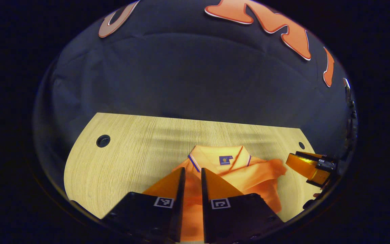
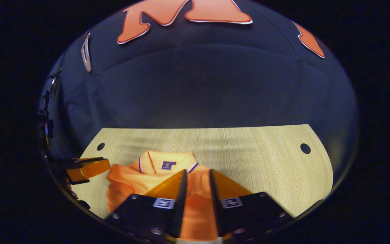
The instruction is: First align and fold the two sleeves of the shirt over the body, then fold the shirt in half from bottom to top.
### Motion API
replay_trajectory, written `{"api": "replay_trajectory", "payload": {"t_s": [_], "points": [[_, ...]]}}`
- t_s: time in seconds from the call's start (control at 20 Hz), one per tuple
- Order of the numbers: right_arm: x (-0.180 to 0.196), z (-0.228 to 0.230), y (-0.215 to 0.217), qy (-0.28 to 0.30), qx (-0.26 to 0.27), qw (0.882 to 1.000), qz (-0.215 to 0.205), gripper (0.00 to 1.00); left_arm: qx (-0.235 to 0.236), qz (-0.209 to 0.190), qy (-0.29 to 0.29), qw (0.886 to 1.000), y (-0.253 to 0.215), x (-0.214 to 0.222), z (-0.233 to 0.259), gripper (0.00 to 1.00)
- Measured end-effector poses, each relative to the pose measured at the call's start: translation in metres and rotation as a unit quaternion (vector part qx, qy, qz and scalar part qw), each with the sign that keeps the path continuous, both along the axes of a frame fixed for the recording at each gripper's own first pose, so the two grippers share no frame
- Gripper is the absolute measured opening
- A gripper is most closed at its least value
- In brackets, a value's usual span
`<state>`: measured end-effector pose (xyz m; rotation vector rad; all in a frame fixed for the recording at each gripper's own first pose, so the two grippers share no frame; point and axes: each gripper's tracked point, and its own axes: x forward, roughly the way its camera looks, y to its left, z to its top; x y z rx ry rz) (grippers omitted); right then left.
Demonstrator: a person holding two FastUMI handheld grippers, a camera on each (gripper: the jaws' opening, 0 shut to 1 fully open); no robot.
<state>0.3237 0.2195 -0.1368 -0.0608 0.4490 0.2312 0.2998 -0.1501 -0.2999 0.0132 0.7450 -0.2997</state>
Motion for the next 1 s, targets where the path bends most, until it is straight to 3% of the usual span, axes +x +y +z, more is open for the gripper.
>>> {"api": "replay_trajectory", "payload": {"t_s": [0.1, 0.15, 0.25, 0.55, 0.7, 1.0], "points": [[0.003, 0.003, -0.002, -0.006, 0.007, 1.000, -0.003, 1.00, 0.018, 0.008, -0.033, 0.999, 0.007, 0.018, 0.008, 0.72], [0.003, 0.005, -0.004, -0.013, 0.006, 1.000, -0.006, 1.00, 0.032, 0.014, -0.049, 0.998, 0.015, 0.022, 0.014, 0.96], [-0.003, 0.018, -0.007, -0.029, 0.018, 0.999, -0.008, 0.99, 0.027, 0.021, -0.071, 0.997, 0.018, 0.022, 0.032, 1.00], [-0.046, 0.080, -0.021, -0.102, 0.020, 0.994, -0.015, 0.99, -0.021, 0.052, -0.124, 0.991, 0.030, -0.004, 0.104, 0.99], [-0.085, 0.122, -0.023, -0.150, 0.024, 0.988, -0.007, 0.99, -0.037, 0.061, -0.182, 0.981, 0.045, -0.031, 0.162, 0.99], [-0.172, 0.184, -0.033, -0.219, 0.043, 0.975, 0.009, 0.98, -0.047, 0.063, -0.306, 0.949, 0.072, -0.105, 0.280, 0.98]]}}
